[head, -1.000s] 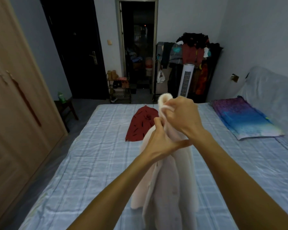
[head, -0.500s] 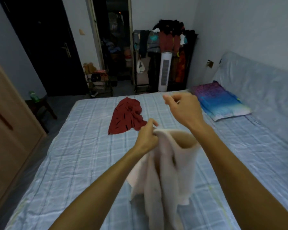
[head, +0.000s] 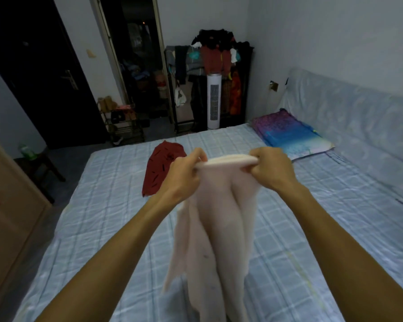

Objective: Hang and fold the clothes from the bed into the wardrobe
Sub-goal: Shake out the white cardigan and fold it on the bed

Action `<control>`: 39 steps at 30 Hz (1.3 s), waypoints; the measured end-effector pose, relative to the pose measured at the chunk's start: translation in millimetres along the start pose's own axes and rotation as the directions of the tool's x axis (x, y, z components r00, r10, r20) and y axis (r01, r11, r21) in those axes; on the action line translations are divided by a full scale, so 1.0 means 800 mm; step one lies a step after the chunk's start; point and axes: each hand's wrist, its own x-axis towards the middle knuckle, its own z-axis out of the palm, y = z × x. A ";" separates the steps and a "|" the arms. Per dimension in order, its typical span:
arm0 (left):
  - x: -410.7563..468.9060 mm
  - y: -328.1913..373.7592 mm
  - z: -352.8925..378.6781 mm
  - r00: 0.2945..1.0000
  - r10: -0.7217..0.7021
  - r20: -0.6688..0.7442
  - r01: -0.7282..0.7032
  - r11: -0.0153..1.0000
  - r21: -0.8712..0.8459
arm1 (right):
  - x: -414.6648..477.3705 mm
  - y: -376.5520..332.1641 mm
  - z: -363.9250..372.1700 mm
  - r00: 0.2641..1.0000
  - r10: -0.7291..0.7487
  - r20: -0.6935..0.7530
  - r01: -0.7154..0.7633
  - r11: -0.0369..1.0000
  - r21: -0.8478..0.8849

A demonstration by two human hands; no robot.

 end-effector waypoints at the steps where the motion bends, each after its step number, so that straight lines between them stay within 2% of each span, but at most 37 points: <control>1: 0.004 0.005 -0.013 0.999 0.025 -0.029 -0.023 0.998 0.056 | 0.003 -0.016 -0.012 0.994 -0.059 -0.091 0.055 0.997 -0.044; 5: 0.035 0.034 -0.057 0.965 0.167 -0.201 -0.076 0.916 0.395 | 0.018 -0.084 -0.063 0.883 -0.293 -0.367 0.265 0.956 -0.126; 7: 0.056 0.052 -0.078 0.960 0.167 -0.225 -0.057 0.902 0.427 | 0.025 -0.113 -0.087 0.816 -0.380 -0.435 0.345 0.925 -0.161; 8: 0.064 0.060 -0.087 0.973 0.135 -0.187 -0.058 0.929 0.366 | 0.029 -0.124 -0.098 0.792 -0.405 -0.457 0.367 0.914 -0.175; 10: 0.069 0.076 -0.103 0.996 0.070 -0.049 -0.063 0.989 0.135 | 0.032 -0.135 -0.113 0.769 -0.415 -0.486 0.382 0.908 -0.171; 11: 0.068 0.084 -0.106 0.998 0.054 -0.029 -0.052 0.998 0.035 | 0.033 -0.137 -0.117 0.764 -0.410 -0.498 0.383 0.909 -0.163; 13: 0.063 0.095 -0.102 0.992 0.012 -0.123 -0.010 1.000 0.015 | 0.031 -0.138 -0.117 0.750 -0.408 -0.521 0.392 0.908 -0.147; 15: 0.063 0.103 -0.090 0.957 -0.068 -0.282 0.080 0.996 0.031 | 0.028 -0.139 -0.111 0.735 -0.434 -0.521 0.417 0.895 -0.156; 16: 0.065 0.105 -0.085 0.944 -0.123 -0.307 0.122 0.992 -0.021 | 0.028 -0.138 -0.107 0.735 -0.440 -0.515 0.421 0.892 -0.162; 18: 0.070 0.108 -0.078 0.932 -0.186 -0.311 0.150 0.979 -0.137 | 0.029 -0.131 -0.101 0.720 -0.443 -0.534 0.431 0.889 -0.157; 20: 0.075 0.109 -0.073 0.918 -0.224 -0.327 0.159 0.964 -0.213 | 0.025 -0.119 -0.092 0.692 -0.403 -0.599 0.456 0.887 -0.070; 22: 0.084 0.108 -0.067 0.902 -0.263 -0.342 0.175 0.948 -0.267 | 0.006 -0.104 -0.074 0.662 -0.301 -0.686 0.452 0.891 0.045; 24: 0.090 0.106 -0.061 0.885 -0.318 -0.339 0.227 0.932 -0.283 | -0.028 -0.083 -0.044 0.669 -0.194 -0.718 0.416 0.898 0.145; 28: 0.093 0.101 -0.049 0.871 -0.362 -0.331 0.277 0.920 -0.278 | -0.104 -0.031 0.045 0.823 0.004 -0.568 0.245 0.900 0.361; 29: 0.092 0.101 -0.046 0.873 -0.356 -0.333 0.272 0.923 -0.274 | -0.121 -0.023 0.067 0.880 0.082 -0.468 0.152 0.884 0.442; 31: 0.087 0.102 -0.041 0.877 -0.351 -0.328 0.269 0.925 -0.270 | -0.146 -0.017 0.103 0.960 0.229 -0.163 -0.101 0.823 0.559; 32: 0.085 0.101 -0.040 0.878 -0.351 -0.326 0.269 0.924 -0.271 | -0.156 -0.015 0.121 0.968 0.252 -0.021 -0.196 0.802 0.565; 34: 0.079 0.097 -0.039 0.874 -0.358 -0.328 0.273 0.921 -0.278 | -0.164 -0.008 0.150 0.951 0.271 0.152 -0.309 0.772 0.555; 37: 0.072 0.081 -0.046 0.858 -0.363 -0.364 0.275 0.922 -0.271 | -0.155 0.019 0.160 0.896 0.339 0.288 -0.445 0.677 0.587; 39: 0.065 0.061 -0.060 0.833 -0.369 -0.412 0.291 0.926 -0.243 | -0.145 0.042 0.143 0.926 0.250 0.284 -0.370 0.754 0.543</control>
